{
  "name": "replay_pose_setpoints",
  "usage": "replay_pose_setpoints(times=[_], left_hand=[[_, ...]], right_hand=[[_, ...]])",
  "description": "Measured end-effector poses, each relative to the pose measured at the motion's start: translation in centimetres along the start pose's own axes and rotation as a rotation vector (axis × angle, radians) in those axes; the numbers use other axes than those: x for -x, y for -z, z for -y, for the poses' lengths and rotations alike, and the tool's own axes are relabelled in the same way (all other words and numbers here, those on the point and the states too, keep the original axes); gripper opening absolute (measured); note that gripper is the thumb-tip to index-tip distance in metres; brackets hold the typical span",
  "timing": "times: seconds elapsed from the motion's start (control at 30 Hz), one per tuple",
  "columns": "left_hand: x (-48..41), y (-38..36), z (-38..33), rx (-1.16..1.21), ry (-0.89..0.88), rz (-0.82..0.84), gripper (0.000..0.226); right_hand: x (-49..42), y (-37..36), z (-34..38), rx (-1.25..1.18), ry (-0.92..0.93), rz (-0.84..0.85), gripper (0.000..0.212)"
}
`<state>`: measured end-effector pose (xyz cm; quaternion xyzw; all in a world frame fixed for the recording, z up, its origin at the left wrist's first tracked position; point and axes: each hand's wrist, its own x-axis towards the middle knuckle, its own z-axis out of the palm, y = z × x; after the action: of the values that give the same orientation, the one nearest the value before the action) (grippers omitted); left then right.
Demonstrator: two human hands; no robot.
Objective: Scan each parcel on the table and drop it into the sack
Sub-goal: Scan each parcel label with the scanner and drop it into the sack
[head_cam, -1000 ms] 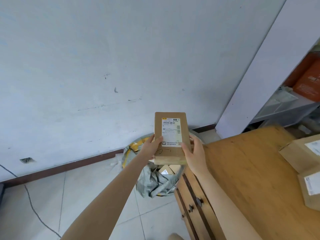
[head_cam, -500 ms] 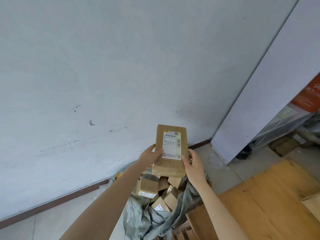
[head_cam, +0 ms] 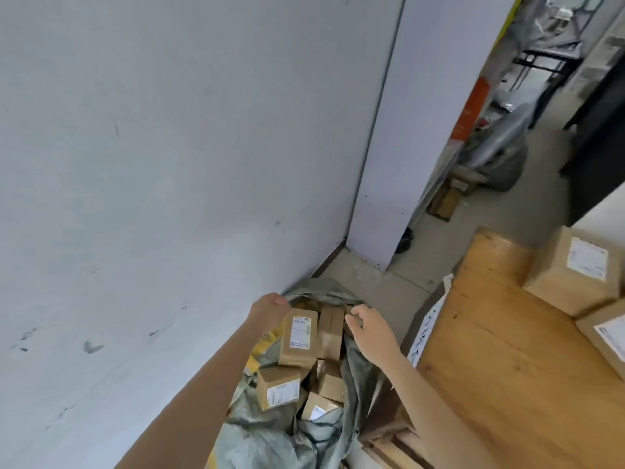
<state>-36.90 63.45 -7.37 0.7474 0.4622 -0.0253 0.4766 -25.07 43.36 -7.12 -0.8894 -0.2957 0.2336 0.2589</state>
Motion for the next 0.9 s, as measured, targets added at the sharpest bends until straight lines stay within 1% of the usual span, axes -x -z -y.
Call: replay_pose_setpoints(times=[0.13,0.27,0.4,0.43,0.53,0.57,0.67,0.73,0.9], left_hand=[[-1.1,-1.8,-2.2,-0.135,-0.173,0.119,0.011],[0.0,-6.1,-6.6,-0.206,-0.328,0.302,0.011],[3.0,-12.2,-13.2,-0.373,-0.539,0.453,0.023],[4.2,-13.9,-14.8,-0.412,-0.584,0.489,0.023],[8.0,-19.3,-18.3,-0.459,-0.717,0.585,0.010],[9.1,-21.1,-19.1,-0.466,-0.742,0.613,0.012],[12.4,-26.6,-21.1,-0.477,-0.761,0.665,0.031],[14.6,-30.1,-22.3,-0.482,-0.773,0.661,0.033],[18.9,-37.9,-25.6,-0.453,-0.737,0.643,0.042]], right_hand=[[3.6,0.5,-0.1,0.006,-0.106,-0.102,0.036],[7.6,3.3,-2.0,0.001,-0.229,-0.198,0.039],[12.1,7.7,-6.1,-0.020,-0.396,-0.302,0.042],[13.3,8.7,-7.5,-0.017,-0.435,-0.328,0.043],[17.2,11.4,-12.1,-0.006,-0.535,-0.394,0.042],[18.4,12.1,-13.6,-0.018,-0.561,-0.422,0.041],[21.9,14.4,-18.5,-0.053,-0.613,-0.480,0.039],[24.0,16.1,-21.6,-0.065,-0.626,-0.478,0.039],[27.9,20.8,-28.6,-0.110,-0.642,-0.469,0.039]])
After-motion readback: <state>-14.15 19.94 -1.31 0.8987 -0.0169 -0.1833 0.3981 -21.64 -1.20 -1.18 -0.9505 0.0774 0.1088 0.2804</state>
